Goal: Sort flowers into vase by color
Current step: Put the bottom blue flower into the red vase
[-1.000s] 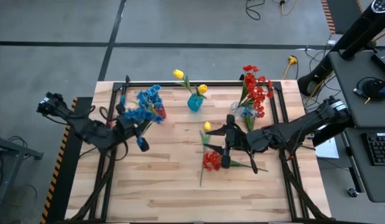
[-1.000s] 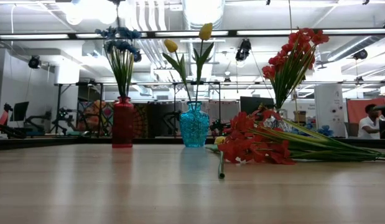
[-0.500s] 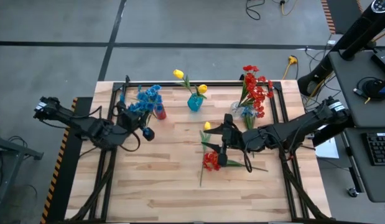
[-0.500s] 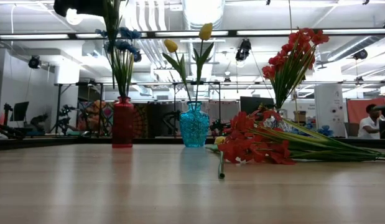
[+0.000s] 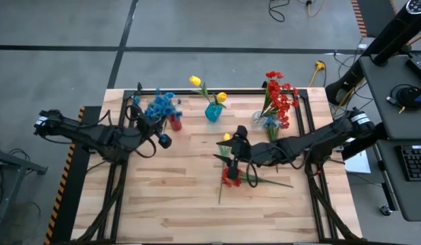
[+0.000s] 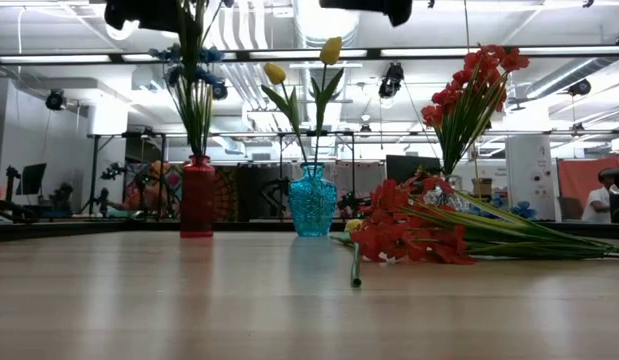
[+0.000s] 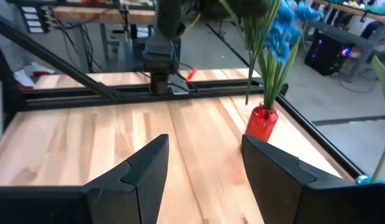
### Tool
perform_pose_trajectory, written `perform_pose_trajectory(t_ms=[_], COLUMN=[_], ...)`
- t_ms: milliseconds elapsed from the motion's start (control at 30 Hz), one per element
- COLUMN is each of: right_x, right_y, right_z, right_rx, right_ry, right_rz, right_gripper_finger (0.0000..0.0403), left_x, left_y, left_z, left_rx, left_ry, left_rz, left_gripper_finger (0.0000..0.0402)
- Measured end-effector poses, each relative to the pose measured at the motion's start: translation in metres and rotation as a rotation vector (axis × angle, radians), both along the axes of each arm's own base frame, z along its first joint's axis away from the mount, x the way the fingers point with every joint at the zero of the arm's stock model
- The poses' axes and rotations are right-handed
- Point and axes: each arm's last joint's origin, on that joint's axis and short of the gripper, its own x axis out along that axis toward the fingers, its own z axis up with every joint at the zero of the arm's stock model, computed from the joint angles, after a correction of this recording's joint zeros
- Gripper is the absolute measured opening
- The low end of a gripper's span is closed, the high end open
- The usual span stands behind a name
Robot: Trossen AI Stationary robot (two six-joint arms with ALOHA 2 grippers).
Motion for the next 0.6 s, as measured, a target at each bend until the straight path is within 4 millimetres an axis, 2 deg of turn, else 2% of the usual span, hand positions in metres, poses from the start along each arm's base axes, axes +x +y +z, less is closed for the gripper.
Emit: perform_pose_trajectory(t_ms=[300, 600], right_x=[0.003, -0.005], right_y=[-0.011, -0.024], right_z=[-0.002, 0.011], right_rx=[-0.014, -0.080], right_ry=[0.014, 0.012], right_rz=[-0.031, -0.043], right_gripper_finger=[0.0196, 0.0196], left_x=[0.004, 0.005], left_y=[0.011, 0.017], left_z=[0.003, 0.005], left_rx=[0.005, 0.010], left_ry=[0.012, 0.007], left_rz=[-0.029, 0.000], left_gripper_finger=[0.0005, 0.0005])
